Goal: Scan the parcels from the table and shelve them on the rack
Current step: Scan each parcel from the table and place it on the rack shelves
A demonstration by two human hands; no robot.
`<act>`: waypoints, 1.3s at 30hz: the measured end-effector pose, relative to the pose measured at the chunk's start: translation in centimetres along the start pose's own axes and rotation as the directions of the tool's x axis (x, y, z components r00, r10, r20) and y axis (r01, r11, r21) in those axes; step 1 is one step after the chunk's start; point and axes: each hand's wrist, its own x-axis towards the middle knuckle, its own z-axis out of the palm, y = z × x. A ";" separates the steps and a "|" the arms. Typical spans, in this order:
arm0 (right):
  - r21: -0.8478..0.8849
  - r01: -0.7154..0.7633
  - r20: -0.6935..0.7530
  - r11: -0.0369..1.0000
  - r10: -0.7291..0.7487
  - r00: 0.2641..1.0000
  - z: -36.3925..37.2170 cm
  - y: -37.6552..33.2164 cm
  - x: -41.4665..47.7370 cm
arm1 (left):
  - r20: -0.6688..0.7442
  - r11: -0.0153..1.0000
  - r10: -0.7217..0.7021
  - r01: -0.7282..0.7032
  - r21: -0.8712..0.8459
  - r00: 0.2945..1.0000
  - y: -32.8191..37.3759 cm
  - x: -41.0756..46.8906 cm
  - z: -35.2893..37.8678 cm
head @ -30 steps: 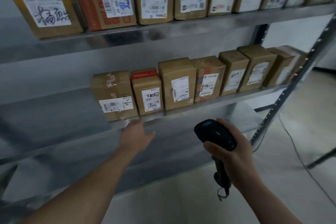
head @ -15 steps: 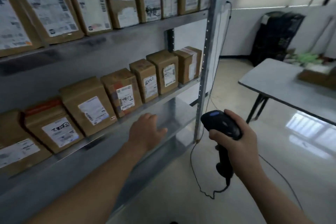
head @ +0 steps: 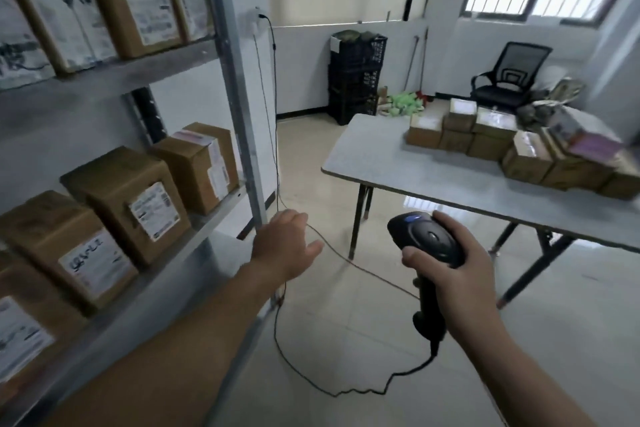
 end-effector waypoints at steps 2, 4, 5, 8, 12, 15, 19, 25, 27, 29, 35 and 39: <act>-0.009 -0.005 -0.051 1.000 0.004 0.999 -0.6 0.2 1.3 | 0.007 0.999 0.054 -0.054 -0.005 0.999 1.2 2.6 0.3; 0.001 -0.009 -0.101 1.000 0.009 0.995 -1.4 0.3 2.6 | 0.021 0.994 0.105 -0.104 -0.010 0.994 2.4 4.9 0.8; 0.002 -0.008 -0.122 1.000 0.008 0.992 -1.7 0.2 3.4 | 0.026 0.992 0.127 -0.127 -0.014 0.992 3.1 6.0 1.0; 0.000 -0.006 -0.172 1.000 0.006 0.985 -3.0 0.4 5.7 | 0.016 0.984 0.177 -0.177 -0.028 0.984 5.2 9.4 1.5; 0.002 0.007 -0.215 1.000 -0.006 0.977 -5.0 1.4 9.4 | 0.004 0.975 0.219 -0.219 -0.035 0.976 8.3 13.3 2.5; 0.033 0.012 -0.228 0.999 -0.004 0.974 -6.7 2.6 13.2 | -0.005 0.972 0.232 -0.232 -0.025 0.973 10.6 16.7 3.5; 0.067 -0.006 -0.202 0.998 0.019 0.979 -9.2 4.3 19.3 | 0.004 0.972 0.234 -0.234 0.026 0.972 14.1 21.8 4.7; 0.112 -0.031 -0.145 0.993 0.047 0.988 -13.3 5.7 28.4 | 0.021 0.983 0.174 -0.175 0.060 0.985 20.2 29.2 6.6; 0.110 -0.038 -0.129 0.993 0.052 0.990 -14.8 6.0 31.3 | 0.012 0.986 0.157 -0.157 0.053 0.988 22.2 31.5 7.3; 0.106 -0.034 -0.121 0.994 0.047 0.992 -16.3 6.4 34.1 | 0.001 0.987 0.152 -0.152 0.048 0.988 24.2 33.7 8.0; 0.096 -0.008 -0.134 0.995 0.021 0.991 -19.4 6.7 41.1 | -0.033 0.984 0.171 -0.169 0.053 0.985 28.3 39.7 8.8; 0.112 0.000 -0.150 0.994 0.017 0.989 -20.2 6.9 45.3 | -0.036 0.984 0.178 -0.178 0.026 0.983 29.7 44.2 10.0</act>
